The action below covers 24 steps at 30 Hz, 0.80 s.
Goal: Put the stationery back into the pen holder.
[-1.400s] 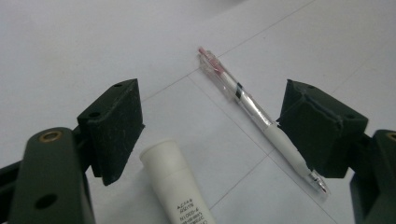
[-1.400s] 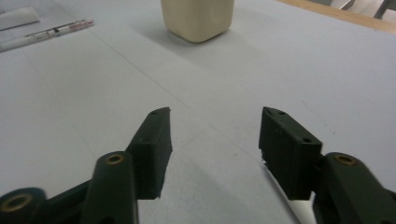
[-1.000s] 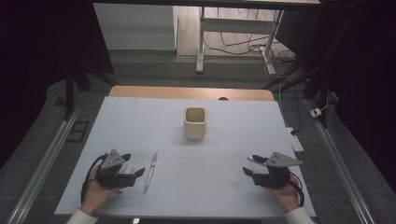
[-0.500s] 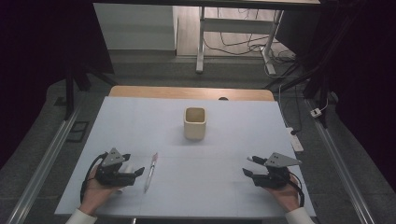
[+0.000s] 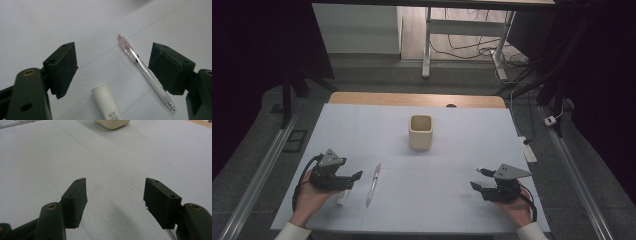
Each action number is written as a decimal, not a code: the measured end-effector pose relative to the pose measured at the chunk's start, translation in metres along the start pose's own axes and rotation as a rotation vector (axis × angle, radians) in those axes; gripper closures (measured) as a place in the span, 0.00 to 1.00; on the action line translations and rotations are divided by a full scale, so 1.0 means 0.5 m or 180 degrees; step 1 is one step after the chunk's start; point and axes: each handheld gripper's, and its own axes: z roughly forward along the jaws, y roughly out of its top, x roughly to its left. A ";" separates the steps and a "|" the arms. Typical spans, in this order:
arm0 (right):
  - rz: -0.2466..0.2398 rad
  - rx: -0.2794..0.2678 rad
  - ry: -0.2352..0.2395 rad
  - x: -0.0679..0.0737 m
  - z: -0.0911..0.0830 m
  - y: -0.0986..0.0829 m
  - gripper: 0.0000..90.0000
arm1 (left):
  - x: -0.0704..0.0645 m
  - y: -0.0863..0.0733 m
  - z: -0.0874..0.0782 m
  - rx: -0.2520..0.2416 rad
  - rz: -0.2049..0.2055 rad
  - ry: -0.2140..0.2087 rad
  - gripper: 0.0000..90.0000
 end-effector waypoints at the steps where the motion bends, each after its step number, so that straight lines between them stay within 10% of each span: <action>1: 0.0002 0.0000 -0.0008 0.001 0.000 0.000 0.38 | -0.001 0.005 0.001 0.0015 0.0002 -0.0004 0.25; 12: 0.0003 0.0016 -0.0016 -0.001 0.000 0.000 0.39 | -0.039 0.050 0.043 0.0334 0.0239 -0.0047 0.26; 24: 0.0014 0.0040 -0.0020 -0.006 -0.004 -0.002 0.38 | -0.058 0.038 0.069 0.0577 0.0223 -0.0149 0.27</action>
